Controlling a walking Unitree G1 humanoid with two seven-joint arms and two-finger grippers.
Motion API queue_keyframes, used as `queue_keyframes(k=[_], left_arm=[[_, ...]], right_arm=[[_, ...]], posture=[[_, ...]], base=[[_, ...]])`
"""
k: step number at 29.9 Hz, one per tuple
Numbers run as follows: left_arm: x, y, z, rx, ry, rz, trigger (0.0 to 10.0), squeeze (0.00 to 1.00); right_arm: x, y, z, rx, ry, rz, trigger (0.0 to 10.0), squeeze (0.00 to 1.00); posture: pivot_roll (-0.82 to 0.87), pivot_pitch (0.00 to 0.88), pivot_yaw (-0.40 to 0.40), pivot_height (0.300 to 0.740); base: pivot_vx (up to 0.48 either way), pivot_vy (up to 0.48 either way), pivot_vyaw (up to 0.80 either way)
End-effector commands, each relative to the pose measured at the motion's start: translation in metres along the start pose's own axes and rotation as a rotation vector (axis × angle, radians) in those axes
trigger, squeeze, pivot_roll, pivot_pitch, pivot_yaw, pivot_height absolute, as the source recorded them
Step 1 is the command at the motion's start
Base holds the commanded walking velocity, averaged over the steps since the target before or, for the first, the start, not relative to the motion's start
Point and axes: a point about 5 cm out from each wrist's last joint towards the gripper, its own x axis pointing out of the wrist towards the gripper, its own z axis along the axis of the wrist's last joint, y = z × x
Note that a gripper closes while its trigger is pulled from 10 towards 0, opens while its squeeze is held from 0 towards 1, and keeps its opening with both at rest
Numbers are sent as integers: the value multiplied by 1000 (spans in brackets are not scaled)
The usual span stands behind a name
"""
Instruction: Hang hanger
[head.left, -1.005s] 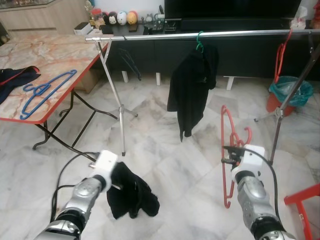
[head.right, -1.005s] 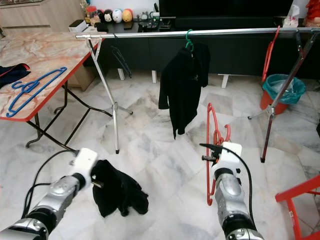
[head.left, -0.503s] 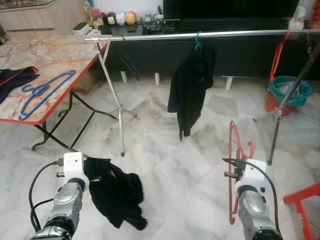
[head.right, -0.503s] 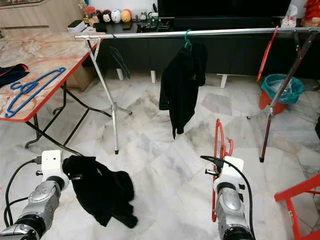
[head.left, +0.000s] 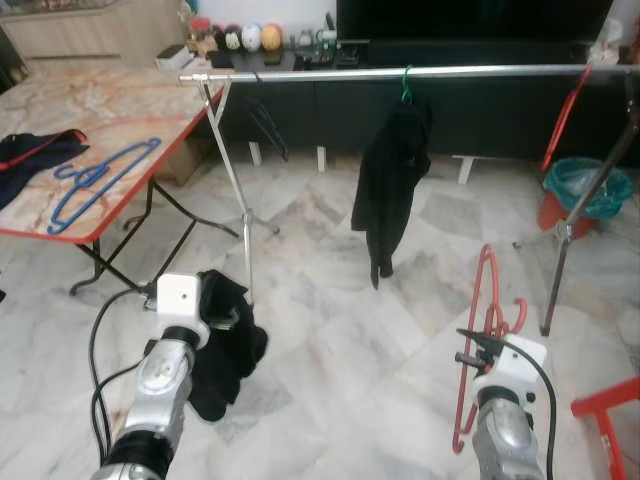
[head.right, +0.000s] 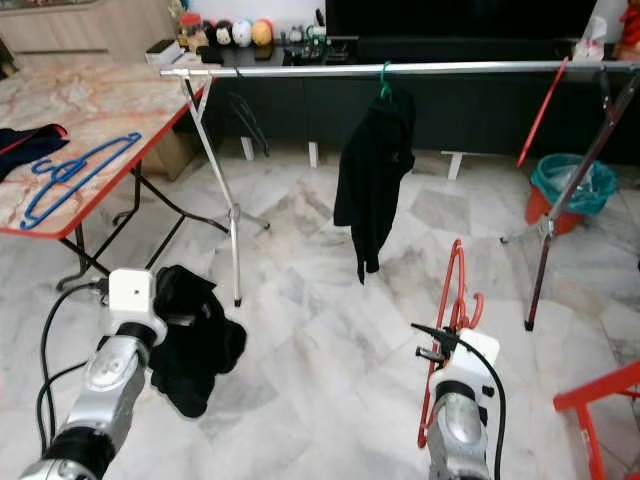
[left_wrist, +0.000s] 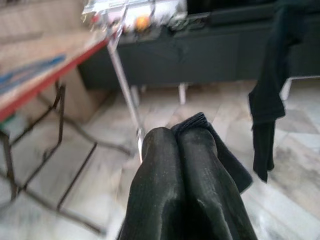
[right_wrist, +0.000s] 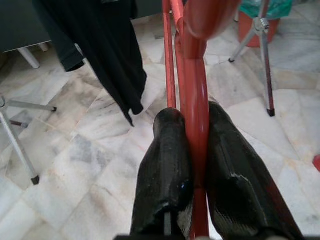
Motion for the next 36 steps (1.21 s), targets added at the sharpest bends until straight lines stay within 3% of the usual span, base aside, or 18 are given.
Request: queue_keyframes(k=[1,4,5,6,7,9,11,13,18,23,36], left_arm=[[1,-3,10,33,-62,-29,10000,0],[-1,-5,6,21,-51,-16,10000,0],[-3,-4,5,14,-46,5,10000,0],[-3,-4,5,14,-46,5,10000,0],[-8,-4,6,31,-50,1,10000,0],[-12,-3,6,30,-49,1,10000,0],[-18,-1,8,39,-54,4,10000,0],[-19,0,11,38,-66,12,10000,0],[-21,-3,20,47,-108,15,10000,0],[-27,-8,24,29,-100,12,10000,0],[-33,0,25,34,-72,28,10000,0]], right_arm=[[-2,2,-1,0,-10,-4,10000,0],[-5,0,2,-12,-63,-33,10000,0],[-11,6,8,-64,-142,23,10000,0],[-11,6,8,-64,-142,23,10000,0],[-21,12,16,-173,-224,108,10000,0],[-30,13,25,-221,-296,157,10000,0],[-44,12,46,-215,-398,176,10000,0],[-50,12,53,-214,-423,181,10000,0],[-58,13,54,-215,-436,163,10000,0],[-68,9,40,-229,-339,100,10000,0],[-74,17,53,-221,-368,98,10000,0]], posture=[[36,0,64,740],[38,0,62,740],[33,3,56,740],[33,3,56,740],[24,7,58,740],[8,9,58,740],[-16,10,57,740],[-24,6,54,740],[-24,2,46,740],[-12,0,42,740],[-8,0,47,740]], base=[[0,0,0],[0,0,0],[0,0,0],[0,0,0],[0,0,0],[0,0,0],[0,0,0],[0,0,0],[0,0,0],[0,0,0],[0,62,0]])
